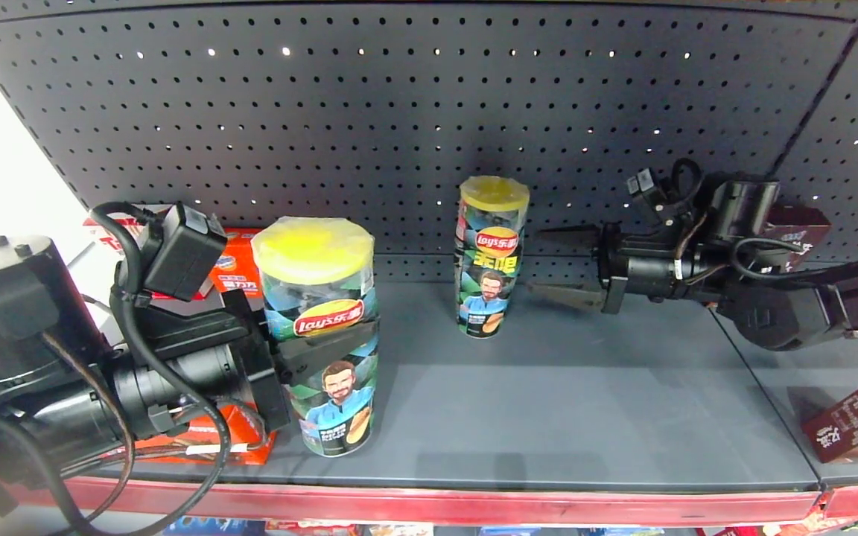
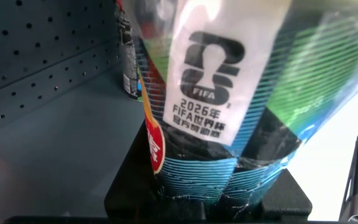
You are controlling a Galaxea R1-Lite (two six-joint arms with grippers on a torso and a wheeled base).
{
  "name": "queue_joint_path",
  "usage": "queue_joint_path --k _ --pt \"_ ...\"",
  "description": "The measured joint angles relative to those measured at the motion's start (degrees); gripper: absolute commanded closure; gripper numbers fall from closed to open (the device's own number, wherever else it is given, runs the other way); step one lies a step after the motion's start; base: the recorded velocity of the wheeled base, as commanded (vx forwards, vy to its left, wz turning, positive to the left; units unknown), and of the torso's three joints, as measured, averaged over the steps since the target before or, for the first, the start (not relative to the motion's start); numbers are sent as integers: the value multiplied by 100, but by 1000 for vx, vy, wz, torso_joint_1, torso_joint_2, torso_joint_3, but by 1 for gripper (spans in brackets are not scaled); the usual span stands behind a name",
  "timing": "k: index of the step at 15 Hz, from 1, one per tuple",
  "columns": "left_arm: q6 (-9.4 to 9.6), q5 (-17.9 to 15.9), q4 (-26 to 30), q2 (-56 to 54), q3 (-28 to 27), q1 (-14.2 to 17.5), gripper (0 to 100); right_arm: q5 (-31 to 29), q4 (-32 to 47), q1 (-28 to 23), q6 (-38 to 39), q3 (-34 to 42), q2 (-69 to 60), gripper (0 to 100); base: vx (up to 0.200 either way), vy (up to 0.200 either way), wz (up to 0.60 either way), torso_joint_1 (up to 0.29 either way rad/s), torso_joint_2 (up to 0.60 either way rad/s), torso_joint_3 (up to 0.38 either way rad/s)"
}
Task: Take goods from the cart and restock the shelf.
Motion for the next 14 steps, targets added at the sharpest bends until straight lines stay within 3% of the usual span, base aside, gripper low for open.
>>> queue_joint_path --k 14 --pt "10 -9 0 16 35 160 100 -2 -44 512 428 -1240 1279 0 0 0 0 0 0 0"
